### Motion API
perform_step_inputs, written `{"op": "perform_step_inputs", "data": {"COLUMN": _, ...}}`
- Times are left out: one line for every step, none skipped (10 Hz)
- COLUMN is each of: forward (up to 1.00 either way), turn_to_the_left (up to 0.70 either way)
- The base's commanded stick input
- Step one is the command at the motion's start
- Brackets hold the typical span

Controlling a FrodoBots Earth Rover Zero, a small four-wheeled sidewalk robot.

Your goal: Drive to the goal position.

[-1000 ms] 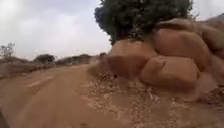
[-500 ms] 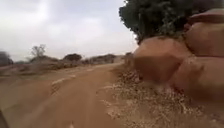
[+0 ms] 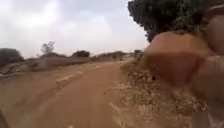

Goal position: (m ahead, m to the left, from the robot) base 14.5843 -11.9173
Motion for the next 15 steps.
{"op": "perform_step_inputs", "data": {"forward": 0.50, "turn_to_the_left": 0.00}}
{"op": "perform_step_inputs", "data": {"forward": 0.50, "turn_to_the_left": 0.00}}
{"op": "perform_step_inputs", "data": {"forward": 0.50, "turn_to_the_left": 0.00}}
{"op": "perform_step_inputs", "data": {"forward": 0.50, "turn_to_the_left": 0.00}}
{"op": "perform_step_inputs", "data": {"forward": 0.50, "turn_to_the_left": 0.00}}
{"op": "perform_step_inputs", "data": {"forward": 0.50, "turn_to_the_left": 0.00}}
{"op": "perform_step_inputs", "data": {"forward": 0.50, "turn_to_the_left": 0.00}}
{"op": "perform_step_inputs", "data": {"forward": 0.50, "turn_to_the_left": 0.00}}
{"op": "perform_step_inputs", "data": {"forward": 0.50, "turn_to_the_left": 0.00}}
{"op": "perform_step_inputs", "data": {"forward": 0.49, "turn_to_the_left": 0.00}}
{"op": "perform_step_inputs", "data": {"forward": 0.49, "turn_to_the_left": 0.00}}
{"op": "perform_step_inputs", "data": {"forward": 0.49, "turn_to_the_left": 0.00}}
{"op": "perform_step_inputs", "data": {"forward": 0.48, "turn_to_the_left": 0.00}}
{"op": "perform_step_inputs", "data": {"forward": 0.44, "turn_to_the_left": 0.00}}
{"op": "perform_step_inputs", "data": {"forward": 0.43, "turn_to_the_left": -0.02}}
